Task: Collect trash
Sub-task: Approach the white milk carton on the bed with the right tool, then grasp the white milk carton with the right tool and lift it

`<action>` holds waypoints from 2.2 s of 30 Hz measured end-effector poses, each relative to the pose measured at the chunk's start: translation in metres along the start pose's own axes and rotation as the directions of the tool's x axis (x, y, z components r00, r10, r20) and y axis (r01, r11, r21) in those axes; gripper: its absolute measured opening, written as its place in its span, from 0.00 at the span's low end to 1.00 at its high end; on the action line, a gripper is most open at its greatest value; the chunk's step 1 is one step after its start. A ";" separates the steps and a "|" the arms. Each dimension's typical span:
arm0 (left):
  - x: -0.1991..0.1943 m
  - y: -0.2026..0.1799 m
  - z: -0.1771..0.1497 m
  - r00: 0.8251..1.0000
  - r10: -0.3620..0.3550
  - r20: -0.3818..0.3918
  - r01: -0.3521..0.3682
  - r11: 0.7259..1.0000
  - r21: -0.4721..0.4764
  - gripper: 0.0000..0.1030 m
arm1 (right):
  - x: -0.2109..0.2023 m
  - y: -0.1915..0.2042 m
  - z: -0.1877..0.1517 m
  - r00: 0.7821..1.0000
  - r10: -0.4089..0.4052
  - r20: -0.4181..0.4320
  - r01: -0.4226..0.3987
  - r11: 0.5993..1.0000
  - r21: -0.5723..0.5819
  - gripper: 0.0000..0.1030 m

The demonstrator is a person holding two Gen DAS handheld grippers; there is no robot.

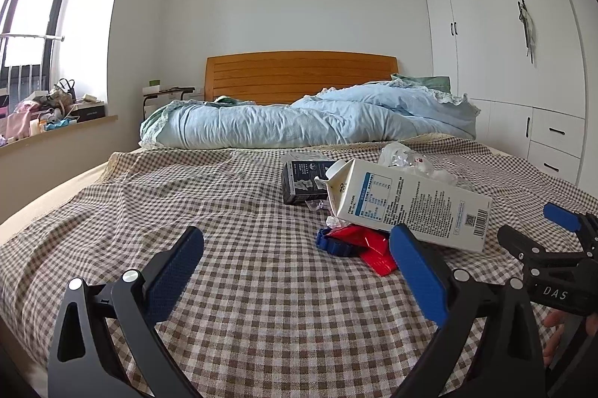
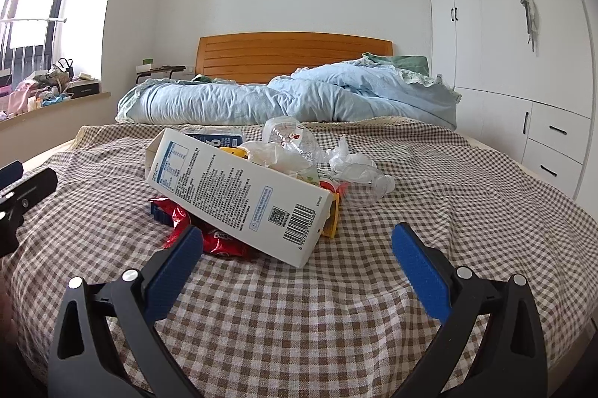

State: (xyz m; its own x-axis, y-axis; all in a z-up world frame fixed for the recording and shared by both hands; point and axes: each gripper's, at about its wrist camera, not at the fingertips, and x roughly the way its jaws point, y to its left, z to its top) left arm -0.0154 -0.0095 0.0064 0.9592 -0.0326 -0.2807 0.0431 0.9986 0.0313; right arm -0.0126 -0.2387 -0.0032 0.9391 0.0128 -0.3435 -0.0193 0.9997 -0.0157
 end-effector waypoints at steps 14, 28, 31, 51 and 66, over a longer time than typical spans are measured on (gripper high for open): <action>0.009 0.007 0.000 0.998 0.010 -0.055 -0.012 0.999 -0.032 0.93 | 0.009 0.004 0.003 0.997 -0.017 -0.077 0.012 0.998 -0.060 0.94; 0.049 0.020 0.021 0.990 -0.022 -0.141 0.021 1.000 -0.013 0.93 | 0.054 0.016 0.020 0.990 -0.003 -0.139 -0.049 0.929 -0.368 0.94; 0.057 0.024 0.023 0.984 -0.035 -0.177 0.032 0.999 -0.021 0.93 | 0.067 0.025 0.017 0.987 0.007 -0.162 -0.081 0.887 -0.454 0.94; 0.089 0.088 0.043 0.986 0.019 -0.166 -0.034 0.996 -0.087 0.93 | 0.150 0.166 0.049 0.987 -0.012 -0.158 -0.111 0.660 -0.743 0.94; 0.101 0.051 0.022 0.954 -0.144 -0.262 0.137 0.989 -0.046 0.93 | 0.077 0.053 0.125 0.997 0.064 -0.033 -0.072 0.897 -0.436 0.72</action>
State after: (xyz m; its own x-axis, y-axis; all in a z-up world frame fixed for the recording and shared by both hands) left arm 0.0902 0.0374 0.0010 0.8360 -0.1642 -0.5236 0.1611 0.9856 -0.0518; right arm 0.1018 -0.1820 0.0871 0.9240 0.0764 -0.3747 -0.2351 0.8864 -0.3989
